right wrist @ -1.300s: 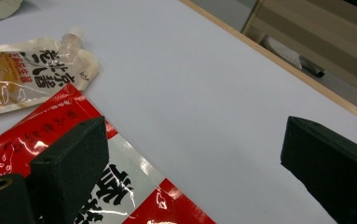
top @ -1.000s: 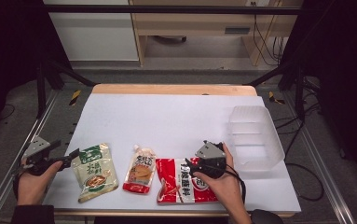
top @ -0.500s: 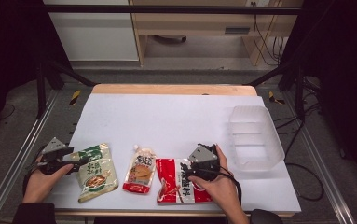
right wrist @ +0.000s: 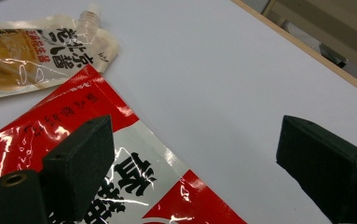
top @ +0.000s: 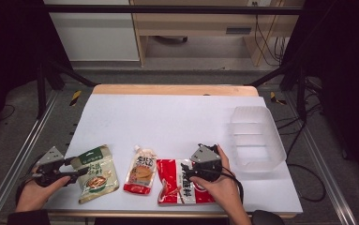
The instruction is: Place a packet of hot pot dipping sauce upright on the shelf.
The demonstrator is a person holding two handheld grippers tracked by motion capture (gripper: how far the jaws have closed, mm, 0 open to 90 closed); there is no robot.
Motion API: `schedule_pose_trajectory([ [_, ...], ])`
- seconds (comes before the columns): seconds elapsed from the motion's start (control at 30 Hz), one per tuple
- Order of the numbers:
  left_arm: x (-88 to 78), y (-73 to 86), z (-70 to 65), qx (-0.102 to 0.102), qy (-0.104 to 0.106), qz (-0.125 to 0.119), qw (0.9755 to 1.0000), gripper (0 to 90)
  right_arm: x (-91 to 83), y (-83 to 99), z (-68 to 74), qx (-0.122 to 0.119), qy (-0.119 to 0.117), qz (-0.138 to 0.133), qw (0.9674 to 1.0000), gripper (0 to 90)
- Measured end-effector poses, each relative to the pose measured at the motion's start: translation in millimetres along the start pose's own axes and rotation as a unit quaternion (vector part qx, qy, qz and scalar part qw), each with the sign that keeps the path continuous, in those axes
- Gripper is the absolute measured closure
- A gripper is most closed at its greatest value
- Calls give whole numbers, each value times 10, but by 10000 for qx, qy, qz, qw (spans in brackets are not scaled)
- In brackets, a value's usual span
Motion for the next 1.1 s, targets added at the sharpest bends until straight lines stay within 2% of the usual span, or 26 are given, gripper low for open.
schedule_pose_trajectory([
  [0.07,17,16,-2,94,14,56,9999,351,2,-1,12,-12,-12,11,10000,118],
  [0.13,46,44,35,-21,103,108,9999,398,8,0,14,-34,-31,22,10000,118],
  [0.2,86,65,83,-17,141,165,9998,463,9,2,14,-33,-34,28,10000,118],
  [0.27,136,87,119,-84,91,245,9996,519,9,4,14,-32,-25,37,10000,118],
  [0.33,173,90,136,13,33,283,9996,539,3,1,14,-26,-20,28,10000,120],
  [0.4,165,75,151,19,-14,257,9997,622,-5,-8,11,-45,-1,-9,10000,123],
  [0.5,179,88,182,28,-146,393,9991,765,-11,-7,8,-46,4,-5,10000,124],
  [0.53,170,76,189,39,-223,377,9990,804,-12,-6,9,-39,9,-6,10000,124],
  [0.6,138,72,201,-42,-234,272,9993,871,-21,-8,9,-42,9,-15,10000,123],
  [0.73,11,59,213,-184,-213,77,9996,897,-29,-15,5,-89,7,-49,9999,124],
  [0.8,-101,3,193,-382,-224,-163,9989,900,-29,-16,7,-100,8,-47,9999,124],
  [0.87,-234,-108,149,-435,-206,-313,9984,900,-30,-18,14,-125,72,-47,9999,140],
  [0.97,-349,-252,53,-247,-248,-413,9985,900,-23,-20,3,-69,99,-92,9999,139],
  [1.1,-547,-450,-111,127,-170,-539,9983,900,-9,-7,10,-72,72,-54,9999,139],
])
Point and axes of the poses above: each handheld gripper's, and its own axes: x roughly forward along the jaws, y roughly out of its underside, z roughly to its left, the point moved 2 cm from there along x, roughly forward along the jaws, and after that the axes turned 7 degrees about -y, right-handed, at the moved point
